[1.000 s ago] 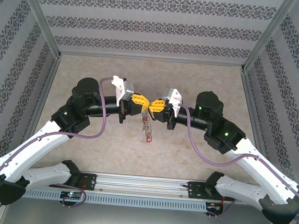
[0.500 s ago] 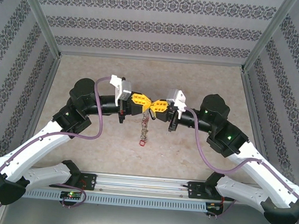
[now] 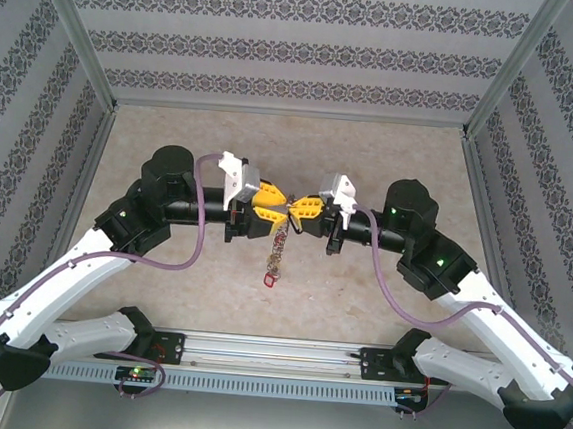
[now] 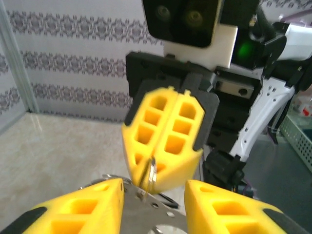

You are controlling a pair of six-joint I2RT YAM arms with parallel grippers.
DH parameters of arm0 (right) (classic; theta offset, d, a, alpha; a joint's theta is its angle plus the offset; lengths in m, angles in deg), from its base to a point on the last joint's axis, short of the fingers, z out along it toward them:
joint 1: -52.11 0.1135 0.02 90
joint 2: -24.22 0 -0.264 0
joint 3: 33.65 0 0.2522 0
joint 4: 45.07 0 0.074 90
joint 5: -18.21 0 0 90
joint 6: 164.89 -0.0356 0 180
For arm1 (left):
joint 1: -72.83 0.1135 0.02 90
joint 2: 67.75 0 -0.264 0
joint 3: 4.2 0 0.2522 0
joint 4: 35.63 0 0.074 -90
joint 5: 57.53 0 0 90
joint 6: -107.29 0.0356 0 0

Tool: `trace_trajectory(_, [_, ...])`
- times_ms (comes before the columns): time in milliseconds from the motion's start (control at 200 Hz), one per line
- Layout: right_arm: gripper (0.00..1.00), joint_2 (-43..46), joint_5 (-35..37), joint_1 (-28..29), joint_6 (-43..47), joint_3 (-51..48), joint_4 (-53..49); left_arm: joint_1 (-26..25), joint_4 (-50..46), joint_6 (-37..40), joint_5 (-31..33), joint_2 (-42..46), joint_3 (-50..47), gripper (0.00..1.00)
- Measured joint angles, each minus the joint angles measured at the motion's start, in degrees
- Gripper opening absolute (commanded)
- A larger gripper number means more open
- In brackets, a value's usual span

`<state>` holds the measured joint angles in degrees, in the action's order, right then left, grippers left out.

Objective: Put the keys on the keyring

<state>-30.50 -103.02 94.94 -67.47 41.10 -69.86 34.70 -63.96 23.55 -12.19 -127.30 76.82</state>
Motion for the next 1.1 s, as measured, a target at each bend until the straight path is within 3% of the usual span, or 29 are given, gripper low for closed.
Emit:
trace_trajectory(155, [0.0,-2.08,-0.13,-0.35,0.07,1.4,-4.31,-0.02,-10.51,6.27,4.46,-0.96,5.44,0.37])
trace_trajectory(385, [0.0,-5.77,2.05,-0.35,0.83,6.03,-12.09,-0.02,-17.94,11.69,9.4,-3.69,10.95,0.37])
trace_trajectory(1099, [0.0,-11.5,4.7,-0.35,3.28,12.41,-21.46,-0.07,-20.96,13.77,12.2,-9.01,11.1,0.29])
